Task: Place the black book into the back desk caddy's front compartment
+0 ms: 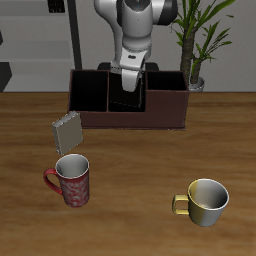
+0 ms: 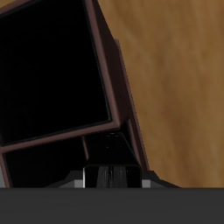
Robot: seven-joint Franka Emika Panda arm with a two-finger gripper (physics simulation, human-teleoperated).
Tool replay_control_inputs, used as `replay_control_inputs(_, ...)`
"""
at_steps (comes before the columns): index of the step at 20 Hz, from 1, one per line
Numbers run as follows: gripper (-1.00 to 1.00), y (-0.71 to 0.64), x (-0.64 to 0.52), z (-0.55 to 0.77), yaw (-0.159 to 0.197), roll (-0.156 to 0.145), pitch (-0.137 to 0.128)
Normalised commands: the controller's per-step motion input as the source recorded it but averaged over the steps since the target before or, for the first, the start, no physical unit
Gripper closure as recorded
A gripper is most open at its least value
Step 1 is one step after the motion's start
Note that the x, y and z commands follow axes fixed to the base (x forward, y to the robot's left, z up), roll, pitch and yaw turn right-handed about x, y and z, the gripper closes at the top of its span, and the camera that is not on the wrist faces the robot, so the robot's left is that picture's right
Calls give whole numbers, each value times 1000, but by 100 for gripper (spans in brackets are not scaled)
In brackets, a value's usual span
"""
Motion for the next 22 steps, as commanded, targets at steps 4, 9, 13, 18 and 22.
replay_control_inputs(4, 100, 30, 82, -300, 23, 12, 50)
replay_control_inputs(9, 100, 23, 72, -187, -7, 4, 48)
replay_control_inputs(13, -100, 88, 42, -110, -28, 20, 34)
replay_control_inputs(18, -100, 13, 7, 27, -16, 4, 19)
replay_control_inputs(22, -100, 122, -30, 150, -45, 13, -17)
